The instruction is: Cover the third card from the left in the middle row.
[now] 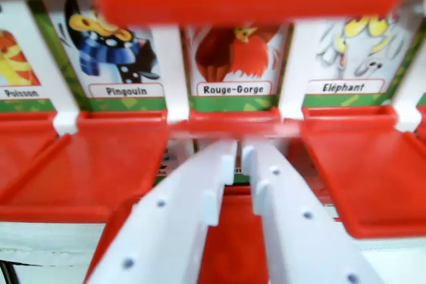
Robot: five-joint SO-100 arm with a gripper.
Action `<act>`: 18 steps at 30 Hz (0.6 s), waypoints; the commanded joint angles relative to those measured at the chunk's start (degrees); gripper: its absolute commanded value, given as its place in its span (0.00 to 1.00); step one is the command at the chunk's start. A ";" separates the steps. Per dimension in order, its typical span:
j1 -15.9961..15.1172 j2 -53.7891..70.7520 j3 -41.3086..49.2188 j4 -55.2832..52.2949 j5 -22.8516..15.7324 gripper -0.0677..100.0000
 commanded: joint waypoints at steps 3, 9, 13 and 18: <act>-0.09 0.44 -10.20 -2.37 -0.18 0.00; -0.18 -0.97 -12.48 -2.46 -0.35 0.00; 0.00 -0.79 -12.48 -2.11 -0.26 0.00; 0.18 1.32 -12.74 0.26 -0.26 0.00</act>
